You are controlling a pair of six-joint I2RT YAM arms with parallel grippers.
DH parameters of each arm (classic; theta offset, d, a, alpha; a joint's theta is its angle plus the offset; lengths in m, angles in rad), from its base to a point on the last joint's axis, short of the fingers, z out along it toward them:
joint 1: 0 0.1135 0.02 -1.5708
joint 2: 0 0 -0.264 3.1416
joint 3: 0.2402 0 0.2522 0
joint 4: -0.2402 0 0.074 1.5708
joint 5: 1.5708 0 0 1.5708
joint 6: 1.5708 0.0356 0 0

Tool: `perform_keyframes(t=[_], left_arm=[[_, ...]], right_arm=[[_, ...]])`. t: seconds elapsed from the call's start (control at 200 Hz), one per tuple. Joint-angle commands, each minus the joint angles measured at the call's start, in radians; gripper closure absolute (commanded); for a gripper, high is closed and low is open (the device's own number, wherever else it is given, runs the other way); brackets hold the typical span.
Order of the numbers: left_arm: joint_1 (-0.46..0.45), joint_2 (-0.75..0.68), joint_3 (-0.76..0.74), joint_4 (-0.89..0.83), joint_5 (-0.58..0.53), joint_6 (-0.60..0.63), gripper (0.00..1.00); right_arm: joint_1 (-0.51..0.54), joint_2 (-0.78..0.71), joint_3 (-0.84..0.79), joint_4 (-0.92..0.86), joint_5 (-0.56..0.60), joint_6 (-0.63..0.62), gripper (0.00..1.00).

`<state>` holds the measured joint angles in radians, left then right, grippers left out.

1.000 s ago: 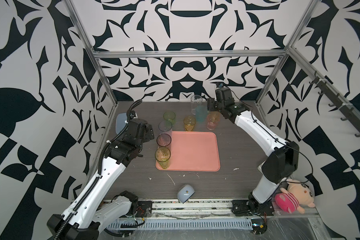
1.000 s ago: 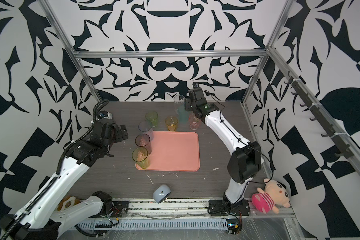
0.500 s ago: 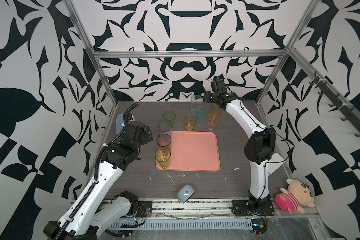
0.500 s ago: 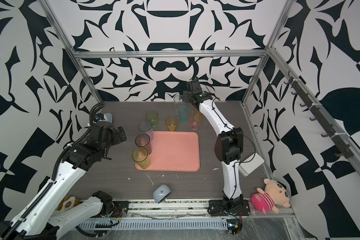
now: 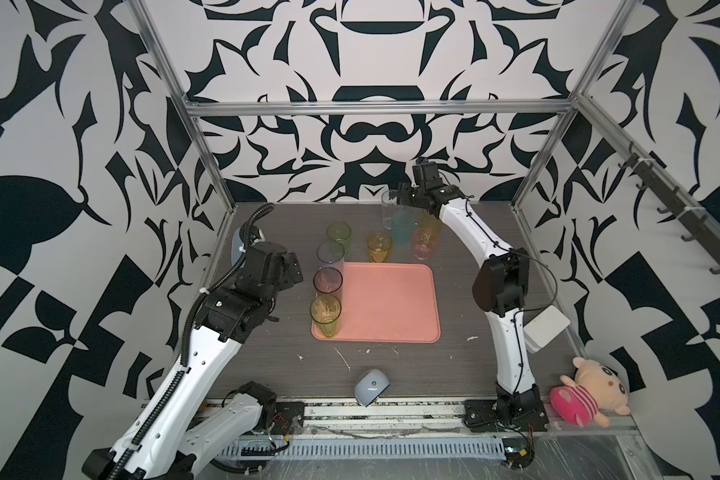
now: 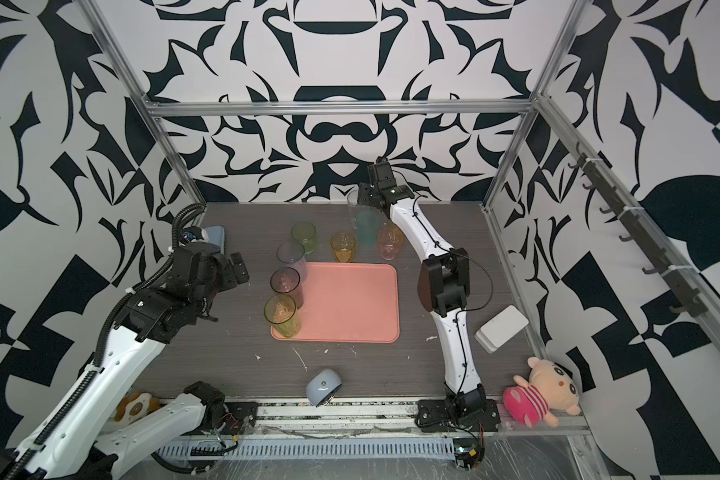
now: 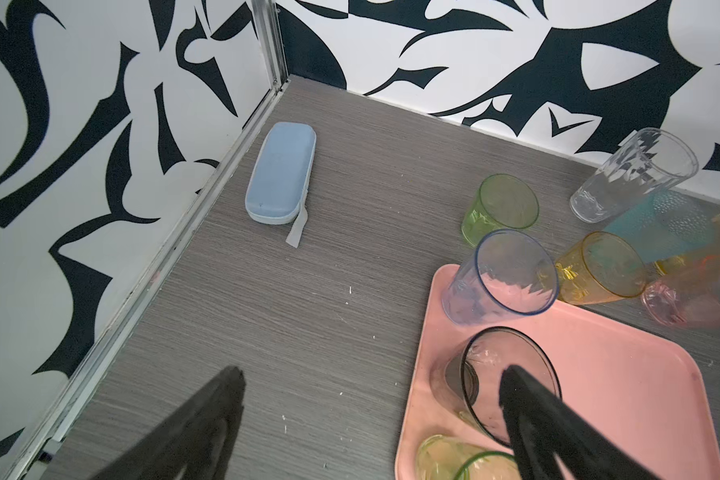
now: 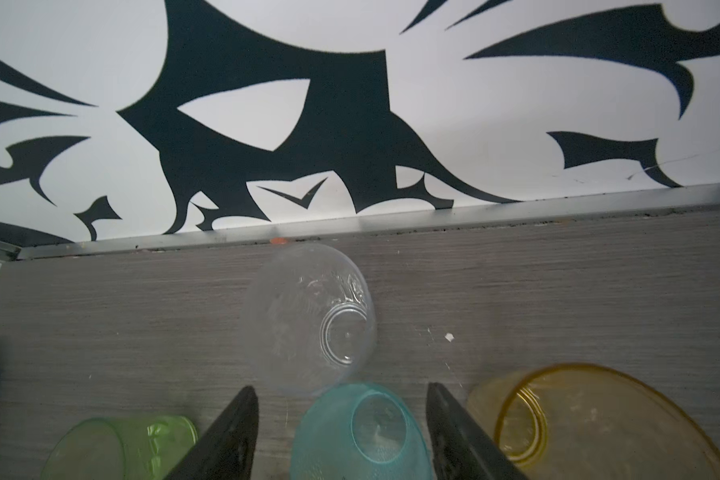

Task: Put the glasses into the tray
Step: 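Lower the right gripper around the tall clear cup at the far edge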

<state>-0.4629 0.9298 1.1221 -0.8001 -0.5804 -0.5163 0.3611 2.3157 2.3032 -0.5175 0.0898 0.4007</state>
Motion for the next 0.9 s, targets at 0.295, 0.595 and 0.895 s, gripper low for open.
perform_keyframes(t=[0.295, 0.595, 0.895], left_arm=[[0.003, 0.011, 0.008, -0.038, -0.039, -0.005, 0.00], [0.003, 0.024, 0.001, -0.030, -0.050, 0.007, 0.01], [0.004, 0.026, -0.011, -0.022, -0.052, 0.012, 0.01]], right_arm=[[-0.011, 0.133, 0.259, -0.064, 0.052, 0.090, 0.37], [-0.014, 0.189, 0.306, -0.059, 0.030, 0.109, 0.41], [-0.014, 0.212, 0.306, -0.061, 0.024, 0.124, 0.47]])
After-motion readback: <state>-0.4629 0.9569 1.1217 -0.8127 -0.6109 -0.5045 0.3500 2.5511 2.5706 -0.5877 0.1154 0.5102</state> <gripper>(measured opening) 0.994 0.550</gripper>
